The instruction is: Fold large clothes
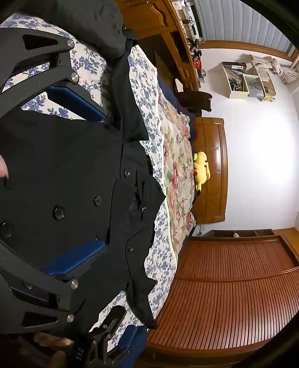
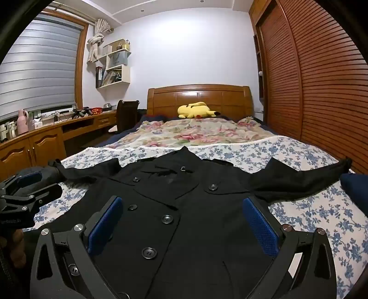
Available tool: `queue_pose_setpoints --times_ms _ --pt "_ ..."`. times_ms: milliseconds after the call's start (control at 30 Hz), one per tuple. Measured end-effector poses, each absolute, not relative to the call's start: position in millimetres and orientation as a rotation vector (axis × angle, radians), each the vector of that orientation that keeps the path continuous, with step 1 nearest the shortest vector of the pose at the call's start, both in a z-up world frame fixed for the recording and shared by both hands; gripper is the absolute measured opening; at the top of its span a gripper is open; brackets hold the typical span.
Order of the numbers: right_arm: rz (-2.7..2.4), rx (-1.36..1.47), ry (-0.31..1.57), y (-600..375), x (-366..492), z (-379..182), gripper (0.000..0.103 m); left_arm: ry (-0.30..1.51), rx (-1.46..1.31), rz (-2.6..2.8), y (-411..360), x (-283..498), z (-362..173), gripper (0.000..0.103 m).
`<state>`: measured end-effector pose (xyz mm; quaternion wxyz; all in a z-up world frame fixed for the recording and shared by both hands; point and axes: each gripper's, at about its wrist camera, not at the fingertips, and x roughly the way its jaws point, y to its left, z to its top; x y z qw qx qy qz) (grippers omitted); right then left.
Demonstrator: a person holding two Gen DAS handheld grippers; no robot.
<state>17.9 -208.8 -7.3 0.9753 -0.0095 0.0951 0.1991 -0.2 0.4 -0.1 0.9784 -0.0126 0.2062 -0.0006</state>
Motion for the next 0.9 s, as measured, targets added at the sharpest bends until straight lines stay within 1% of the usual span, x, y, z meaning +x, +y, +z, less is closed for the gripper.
queue_pose_setpoints --times_ms 900 --pt "0.403 -0.028 0.189 -207.5 17.2 -8.5 0.103 0.42 -0.017 0.001 1.7 -0.2 -1.3 0.103"
